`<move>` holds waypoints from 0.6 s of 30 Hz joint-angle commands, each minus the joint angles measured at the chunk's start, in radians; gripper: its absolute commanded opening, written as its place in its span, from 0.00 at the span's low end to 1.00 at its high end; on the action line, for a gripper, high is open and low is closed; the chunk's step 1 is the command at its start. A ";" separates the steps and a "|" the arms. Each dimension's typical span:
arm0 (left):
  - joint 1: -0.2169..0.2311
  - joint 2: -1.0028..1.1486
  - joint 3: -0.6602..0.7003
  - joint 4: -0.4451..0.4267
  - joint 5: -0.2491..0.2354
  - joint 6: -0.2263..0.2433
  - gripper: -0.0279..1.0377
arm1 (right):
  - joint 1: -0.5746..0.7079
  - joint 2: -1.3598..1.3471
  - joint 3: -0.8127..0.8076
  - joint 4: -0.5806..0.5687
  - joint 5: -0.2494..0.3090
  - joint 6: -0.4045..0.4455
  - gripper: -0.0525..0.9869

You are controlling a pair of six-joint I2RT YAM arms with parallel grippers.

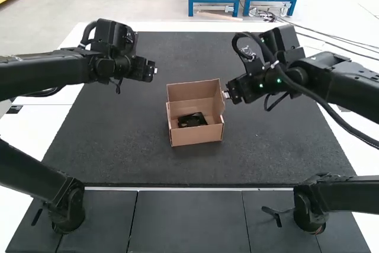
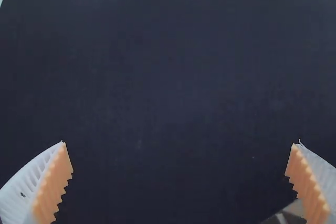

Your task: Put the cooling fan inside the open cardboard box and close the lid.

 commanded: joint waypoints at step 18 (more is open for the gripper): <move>-0.122 0.130 0.158 0.017 0.023 0.017 0.93 | -0.016 -0.026 0.137 -0.140 -0.115 0.041 0.91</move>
